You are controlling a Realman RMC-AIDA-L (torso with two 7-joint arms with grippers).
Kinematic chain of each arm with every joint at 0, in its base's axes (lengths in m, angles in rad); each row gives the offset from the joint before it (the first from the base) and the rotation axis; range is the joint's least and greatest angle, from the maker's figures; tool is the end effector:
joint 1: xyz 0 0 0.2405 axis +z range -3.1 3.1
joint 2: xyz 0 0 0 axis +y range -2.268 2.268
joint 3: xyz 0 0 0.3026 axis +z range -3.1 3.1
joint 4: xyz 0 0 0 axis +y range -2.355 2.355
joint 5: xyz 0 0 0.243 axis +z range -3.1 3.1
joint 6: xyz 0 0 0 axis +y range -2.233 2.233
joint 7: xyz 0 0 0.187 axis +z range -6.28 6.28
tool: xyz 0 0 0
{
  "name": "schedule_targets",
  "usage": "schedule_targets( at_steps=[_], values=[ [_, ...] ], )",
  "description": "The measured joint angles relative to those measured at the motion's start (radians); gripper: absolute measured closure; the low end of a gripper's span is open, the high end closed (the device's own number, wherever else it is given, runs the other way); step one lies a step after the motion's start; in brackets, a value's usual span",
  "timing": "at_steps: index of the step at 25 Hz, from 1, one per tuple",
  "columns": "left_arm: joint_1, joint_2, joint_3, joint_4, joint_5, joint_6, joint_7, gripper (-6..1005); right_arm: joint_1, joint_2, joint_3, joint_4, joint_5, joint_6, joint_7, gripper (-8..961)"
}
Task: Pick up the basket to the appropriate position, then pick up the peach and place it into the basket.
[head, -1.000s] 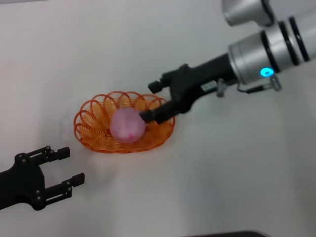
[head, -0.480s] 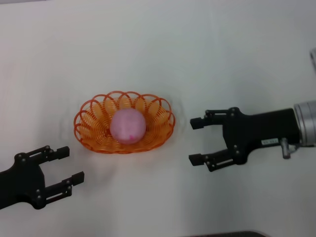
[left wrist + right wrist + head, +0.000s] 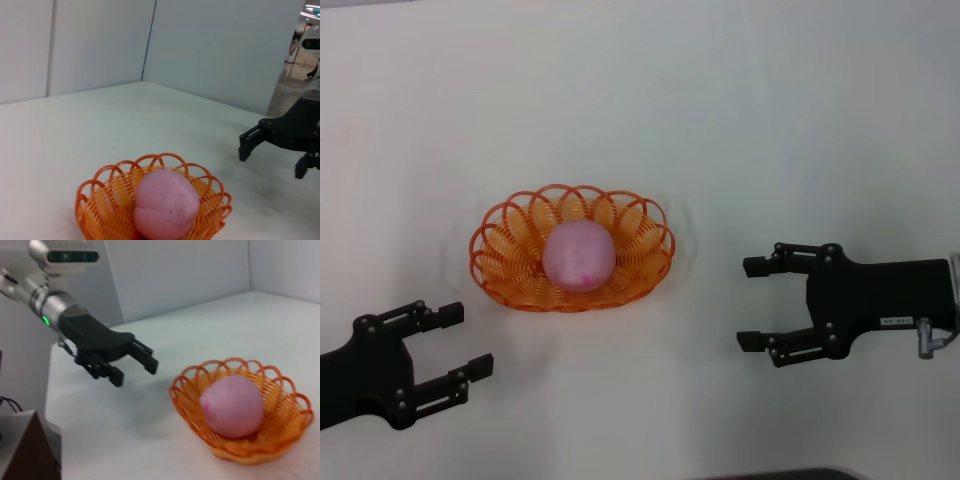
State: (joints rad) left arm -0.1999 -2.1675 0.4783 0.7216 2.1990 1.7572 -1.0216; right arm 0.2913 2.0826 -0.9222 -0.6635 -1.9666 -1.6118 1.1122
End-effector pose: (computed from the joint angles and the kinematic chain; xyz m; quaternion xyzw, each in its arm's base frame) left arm -0.3886 0.2400 -0.0726 -0.9377 -0.2105 -0.2298 0.1537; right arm 0.3550 0.2885 -0.0936 -0.9665 0.1515 0.1934 0.0745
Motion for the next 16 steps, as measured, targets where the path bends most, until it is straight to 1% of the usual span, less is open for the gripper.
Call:
schedule_targets(
  at_steps=[5, 16],
  values=[
    [0.002, 0.0, 0.005, -0.01, 0.002, 0.004, 0.0, 308, 0.0, 0.0, 0.058, 0.004, -0.04, 0.02, -0.018, 25],
    [0.002, 0.0, 0.004, -0.018, 0.004, -0.013, 0.001, 308, 0.002, -0.001, 0.068, 0.002, -0.043, 0.032, -0.019, 26]
  ],
)
